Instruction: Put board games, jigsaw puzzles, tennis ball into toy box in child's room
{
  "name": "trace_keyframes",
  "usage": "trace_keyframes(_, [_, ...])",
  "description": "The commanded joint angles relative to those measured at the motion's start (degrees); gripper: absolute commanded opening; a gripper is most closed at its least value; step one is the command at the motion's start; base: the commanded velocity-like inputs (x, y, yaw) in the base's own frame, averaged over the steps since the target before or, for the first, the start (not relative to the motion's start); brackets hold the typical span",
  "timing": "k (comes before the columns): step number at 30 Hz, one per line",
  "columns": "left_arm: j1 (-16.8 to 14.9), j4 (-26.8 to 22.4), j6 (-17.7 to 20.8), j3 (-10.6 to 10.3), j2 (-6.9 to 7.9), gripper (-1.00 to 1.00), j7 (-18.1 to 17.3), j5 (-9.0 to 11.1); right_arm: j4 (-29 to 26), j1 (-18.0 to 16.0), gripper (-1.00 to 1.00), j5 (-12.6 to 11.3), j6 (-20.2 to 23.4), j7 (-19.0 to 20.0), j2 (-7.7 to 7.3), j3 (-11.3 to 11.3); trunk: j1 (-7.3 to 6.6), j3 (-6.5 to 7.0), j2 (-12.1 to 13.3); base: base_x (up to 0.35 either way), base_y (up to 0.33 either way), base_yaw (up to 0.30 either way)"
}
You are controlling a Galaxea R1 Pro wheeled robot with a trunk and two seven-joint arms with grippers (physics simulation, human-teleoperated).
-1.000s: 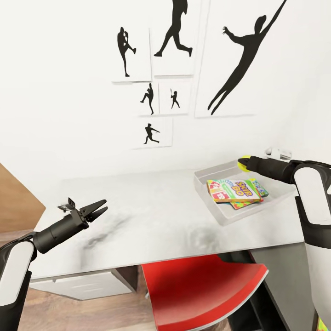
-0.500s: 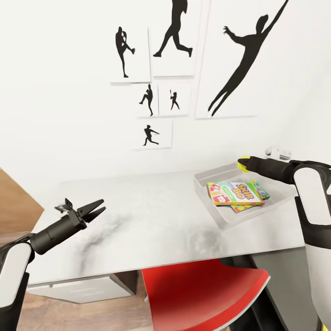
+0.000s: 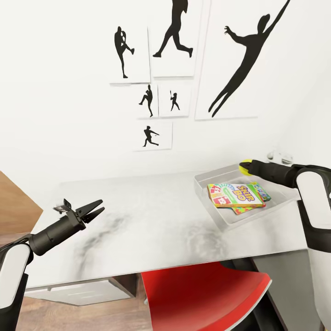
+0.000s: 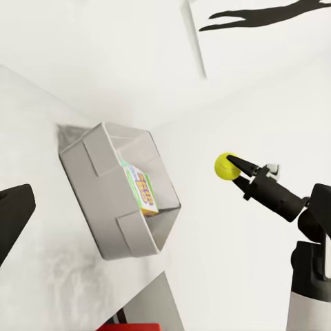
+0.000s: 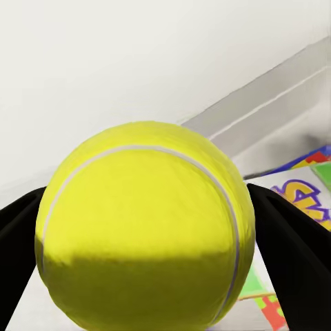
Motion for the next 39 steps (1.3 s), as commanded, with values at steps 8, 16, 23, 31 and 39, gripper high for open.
trace_keyframes(8, [0.01, 0.00, 0.29, -0.07, 0.06, 1.00, -0.26, -0.11, 0.30, 0.39, -1.00, -5.18, 0.16, -0.64, -0.72, -1.53, 0.03, -0.10, -0.11, 0.001, 0.000, 0.000])
trace_keyframes(16, [0.03, 0.00, 0.31, 0.10, 0.05, 1.00, -0.31, -0.16, 1.86, 0.46, -1.00, -6.37, 0.16, -0.66, -2.35, 0.09, 0.03, -0.10, -0.11, 0.000, 0.000, 0.000])
trace_keyframes(23, [-0.03, 0.00, 0.37, 0.03, 0.00, 1.00, -0.34, -0.17, 5.61, -0.11, -1.00, -6.61, 0.16, -0.66, -3.31, 6.05, 0.03, -0.10, -0.11, 0.000, 0.000, 0.000])
trace_keyframes(31, [-0.05, 0.00, 0.46, -0.11, 0.00, 1.00, -0.34, -0.18, 16.45, -2.03, -1.00, -6.76, 0.16, -0.65, -3.47, 14.54, 0.03, -0.10, -0.11, 0.000, 0.000, 0.000])
trace_keyframes(39, [-0.05, 0.00, 0.47, -0.18, 0.03, 1.00, -0.34, -0.18, 20.18, -2.39, -1.00, -6.79, 0.16, -0.63, -3.89, 17.50, 0.03, -0.10, -0.11, 0.000, 0.000, 0.000])
